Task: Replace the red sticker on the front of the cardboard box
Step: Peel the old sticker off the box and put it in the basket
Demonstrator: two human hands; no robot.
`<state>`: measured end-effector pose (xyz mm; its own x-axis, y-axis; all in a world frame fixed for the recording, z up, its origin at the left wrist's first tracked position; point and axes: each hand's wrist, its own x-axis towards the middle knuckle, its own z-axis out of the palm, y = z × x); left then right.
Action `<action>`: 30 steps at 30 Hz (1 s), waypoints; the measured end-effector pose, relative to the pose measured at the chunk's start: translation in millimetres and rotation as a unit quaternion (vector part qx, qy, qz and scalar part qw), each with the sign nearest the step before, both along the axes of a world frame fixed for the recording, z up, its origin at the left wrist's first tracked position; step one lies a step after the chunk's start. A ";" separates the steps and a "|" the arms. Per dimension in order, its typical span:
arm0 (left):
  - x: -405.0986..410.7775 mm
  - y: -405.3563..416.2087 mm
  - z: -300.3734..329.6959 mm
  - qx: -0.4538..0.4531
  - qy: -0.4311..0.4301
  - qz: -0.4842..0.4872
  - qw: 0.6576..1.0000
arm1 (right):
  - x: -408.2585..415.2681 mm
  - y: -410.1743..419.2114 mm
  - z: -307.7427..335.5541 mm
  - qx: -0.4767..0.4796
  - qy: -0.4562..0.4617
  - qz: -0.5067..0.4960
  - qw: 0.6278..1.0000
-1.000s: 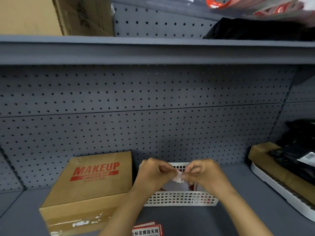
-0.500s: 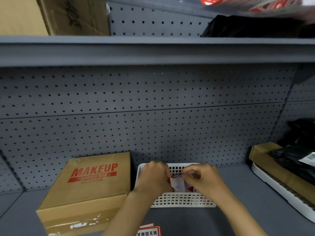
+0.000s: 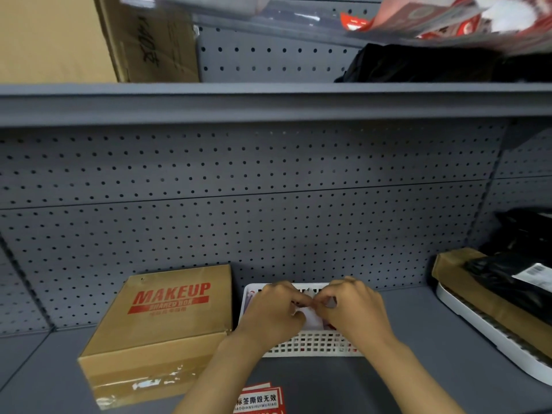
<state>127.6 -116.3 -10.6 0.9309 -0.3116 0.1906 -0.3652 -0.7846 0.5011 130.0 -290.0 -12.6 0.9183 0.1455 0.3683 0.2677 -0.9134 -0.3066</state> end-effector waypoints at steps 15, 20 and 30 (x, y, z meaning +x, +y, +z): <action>-20.0 31.3 8.4 -0.062 -0.001 0.049 0.997 | -12.0 1.0 16.4 -0.074 0.079 -0.076 0.991; -23.6 29.1 0.9 -0.059 0.017 0.036 0.997 | -14.6 6.9 16.4 -0.065 0.105 -0.082 0.989; -28.8 31.2 2.9 -0.066 0.014 0.031 0.997 | -24.8 11.6 16.0 0.035 0.099 -0.082 0.991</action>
<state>98.8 -85.1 -7.8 0.9531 -0.2282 0.1989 -0.3026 -0.7319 0.6105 105.1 -278.4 3.4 0.9827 -0.0322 0.1825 0.0448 -0.9143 -0.4024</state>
